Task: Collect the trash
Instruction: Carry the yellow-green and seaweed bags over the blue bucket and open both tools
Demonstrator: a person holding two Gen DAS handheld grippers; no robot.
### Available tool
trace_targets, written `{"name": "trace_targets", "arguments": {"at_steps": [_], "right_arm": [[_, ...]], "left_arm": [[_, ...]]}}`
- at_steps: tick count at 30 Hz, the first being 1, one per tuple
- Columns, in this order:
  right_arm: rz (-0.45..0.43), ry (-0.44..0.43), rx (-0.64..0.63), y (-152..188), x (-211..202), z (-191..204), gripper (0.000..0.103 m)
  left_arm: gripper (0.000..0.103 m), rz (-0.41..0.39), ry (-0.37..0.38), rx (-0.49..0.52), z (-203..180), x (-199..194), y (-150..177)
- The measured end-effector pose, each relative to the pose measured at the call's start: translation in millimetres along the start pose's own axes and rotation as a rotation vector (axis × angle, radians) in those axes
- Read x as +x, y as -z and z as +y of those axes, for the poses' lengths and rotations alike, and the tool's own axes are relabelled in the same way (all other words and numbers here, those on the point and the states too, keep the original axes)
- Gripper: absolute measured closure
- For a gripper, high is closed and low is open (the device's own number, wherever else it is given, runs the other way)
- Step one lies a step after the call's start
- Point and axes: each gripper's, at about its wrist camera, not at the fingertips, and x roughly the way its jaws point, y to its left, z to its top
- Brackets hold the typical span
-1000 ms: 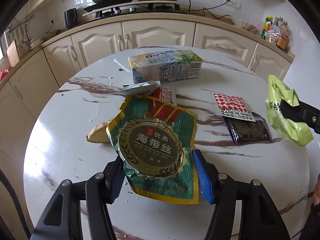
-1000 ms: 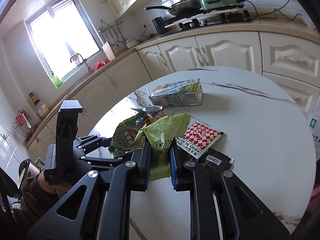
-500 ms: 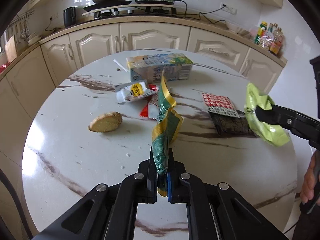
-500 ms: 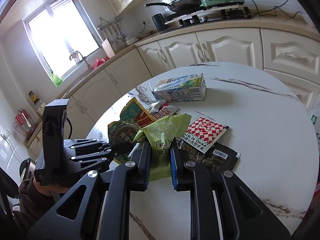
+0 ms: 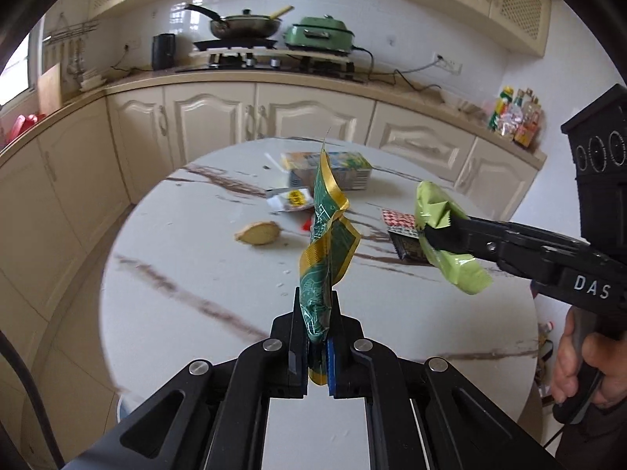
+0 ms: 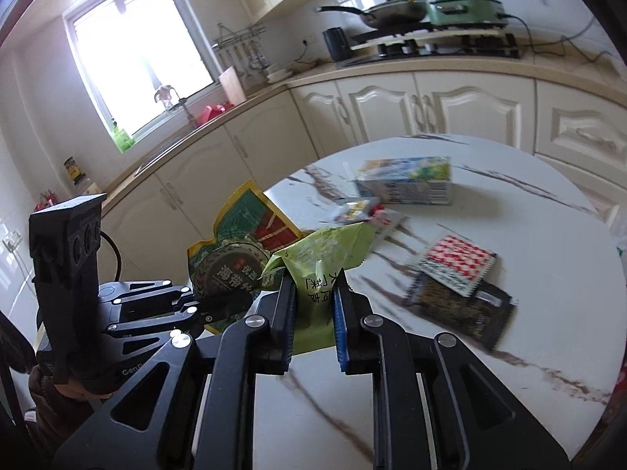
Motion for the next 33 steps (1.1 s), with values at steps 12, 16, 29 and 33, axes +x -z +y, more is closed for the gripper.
{"name": "trace_targets", "arguments": {"at_steps": [12, 16, 29, 33], "right_arm": [[0.113, -0.15, -0.173, 21, 101, 178, 0.086], [0.195, -0.195, -0.23, 44, 157, 241, 0.086], [0.563, -0.132, -0.169, 159, 372, 262, 0.086], [0.619, -0.111, -0.104, 177, 418, 241, 0.08]], "left_arm": [[0.1, -0.088, -0.142, -0.147, 126, -151, 91], [0.1, -0.073, -0.204, -0.244, 176, -181, 131], [0.1, 0.188, -0.203, -0.546, 297, -113, 256], [0.1, 0.246, -0.186, -0.602, 318, -86, 274]]}}
